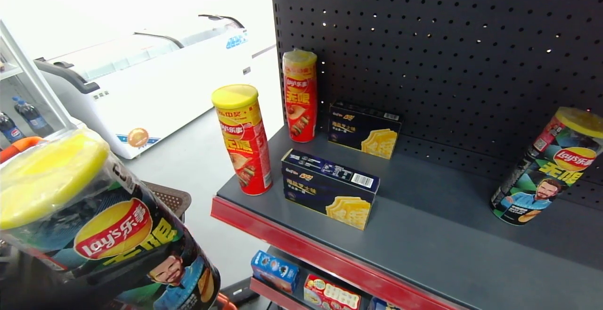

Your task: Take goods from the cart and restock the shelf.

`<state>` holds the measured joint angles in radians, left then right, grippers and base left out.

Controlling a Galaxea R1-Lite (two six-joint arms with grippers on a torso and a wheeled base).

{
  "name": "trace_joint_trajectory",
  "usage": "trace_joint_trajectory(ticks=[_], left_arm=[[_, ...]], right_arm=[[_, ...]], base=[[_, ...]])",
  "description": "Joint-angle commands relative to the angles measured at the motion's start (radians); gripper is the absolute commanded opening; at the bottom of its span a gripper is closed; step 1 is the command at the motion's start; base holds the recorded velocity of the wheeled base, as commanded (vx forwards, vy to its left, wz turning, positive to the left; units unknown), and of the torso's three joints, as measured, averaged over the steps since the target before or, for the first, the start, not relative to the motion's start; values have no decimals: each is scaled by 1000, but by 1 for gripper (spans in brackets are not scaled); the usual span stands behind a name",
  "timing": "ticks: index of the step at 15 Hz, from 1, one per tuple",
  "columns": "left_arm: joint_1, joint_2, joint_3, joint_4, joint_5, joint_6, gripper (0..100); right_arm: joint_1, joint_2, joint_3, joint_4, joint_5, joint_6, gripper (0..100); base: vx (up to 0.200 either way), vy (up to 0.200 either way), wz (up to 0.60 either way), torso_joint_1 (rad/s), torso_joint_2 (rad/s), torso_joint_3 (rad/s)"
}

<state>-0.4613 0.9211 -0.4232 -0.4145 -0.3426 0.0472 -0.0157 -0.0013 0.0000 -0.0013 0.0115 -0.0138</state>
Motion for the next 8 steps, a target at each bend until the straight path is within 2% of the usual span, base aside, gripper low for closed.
trace_joint_trajectory(ticks=[1, 8], left_arm=[[7, 38, -25, -1, -16, 0, 0], [7, 56, -46, -3, -21, 0, 0]], right_arm=[[0, 1, 0, 0, 1, 0, 100], [0, 1, 0, 0, 1, 0, 100]], base=[[0, 0, 0, 0, 0, 0], [0, 0, -600, 2, 3, 2]])
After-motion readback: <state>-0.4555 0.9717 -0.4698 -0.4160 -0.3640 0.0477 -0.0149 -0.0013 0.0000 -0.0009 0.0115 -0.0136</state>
